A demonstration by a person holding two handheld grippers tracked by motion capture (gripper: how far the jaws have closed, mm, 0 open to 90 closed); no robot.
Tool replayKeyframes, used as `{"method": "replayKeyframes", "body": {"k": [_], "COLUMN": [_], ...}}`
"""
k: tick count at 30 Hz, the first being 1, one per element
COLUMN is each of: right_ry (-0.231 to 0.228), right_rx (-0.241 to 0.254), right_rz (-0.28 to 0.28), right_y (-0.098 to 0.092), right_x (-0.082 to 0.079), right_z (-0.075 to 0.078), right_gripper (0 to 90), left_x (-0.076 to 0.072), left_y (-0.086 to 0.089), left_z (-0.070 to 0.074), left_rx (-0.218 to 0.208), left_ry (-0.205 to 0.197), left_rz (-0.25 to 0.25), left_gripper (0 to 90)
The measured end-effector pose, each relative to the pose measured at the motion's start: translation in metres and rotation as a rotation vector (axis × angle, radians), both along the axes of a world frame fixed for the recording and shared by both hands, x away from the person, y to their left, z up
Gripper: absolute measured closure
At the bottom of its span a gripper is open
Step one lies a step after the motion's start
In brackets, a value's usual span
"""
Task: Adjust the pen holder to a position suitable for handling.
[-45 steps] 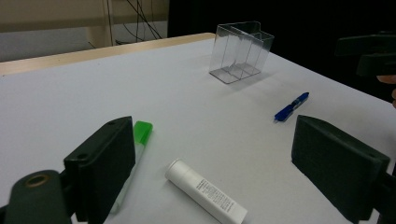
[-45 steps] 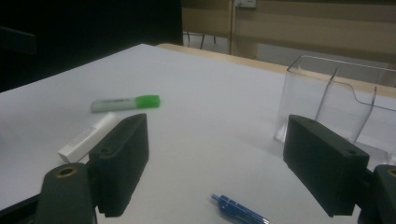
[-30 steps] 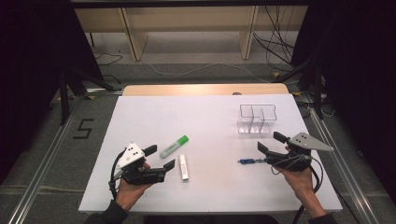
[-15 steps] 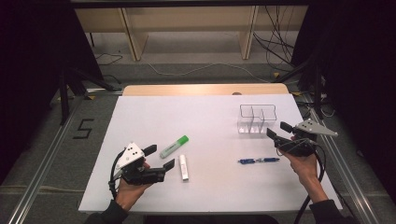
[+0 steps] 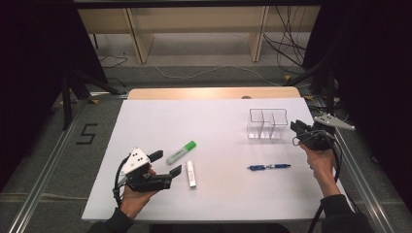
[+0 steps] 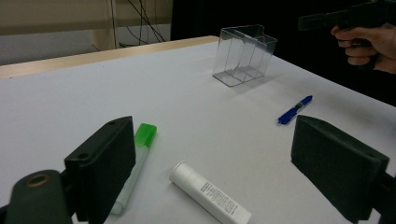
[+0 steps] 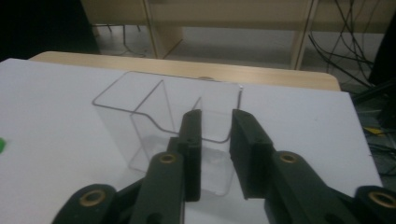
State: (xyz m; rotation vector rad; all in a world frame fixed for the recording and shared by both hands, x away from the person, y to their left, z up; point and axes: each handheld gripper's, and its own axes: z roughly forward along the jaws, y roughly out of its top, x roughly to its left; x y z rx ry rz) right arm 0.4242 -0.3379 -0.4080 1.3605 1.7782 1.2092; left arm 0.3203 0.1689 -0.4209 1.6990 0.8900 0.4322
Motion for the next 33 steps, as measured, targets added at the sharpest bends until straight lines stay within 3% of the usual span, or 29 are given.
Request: {"method": "replayKeyframes", "body": {"k": [6,17,23,33], "right_ry": [0.041,0.109,0.158,0.175], "right_rx": [0.001,-0.011,0.011,0.004], "right_rz": [-0.050,-0.067,-0.073,-0.037], "right_y": [-0.012,-0.014,-0.014,-0.010], "right_x": [0.013,0.038,0.052,0.061], "right_z": [-0.006,-0.028,-0.040,-0.045], "right_gripper": [90.0,90.0,90.0,90.0], "left_x": [0.000,0.000,0.000,0.000], "left_y": [0.000,0.001,0.000,0.001], "left_z": [0.000,0.000,0.000,0.000], "left_rx": [-0.002,-0.006,-0.003,-0.005], "left_ry": [0.000,0.001,0.000,0.003], "left_rz": [0.001,0.003,0.000,0.001], "left_gripper": [13.4,13.4,14.3,14.2]}}
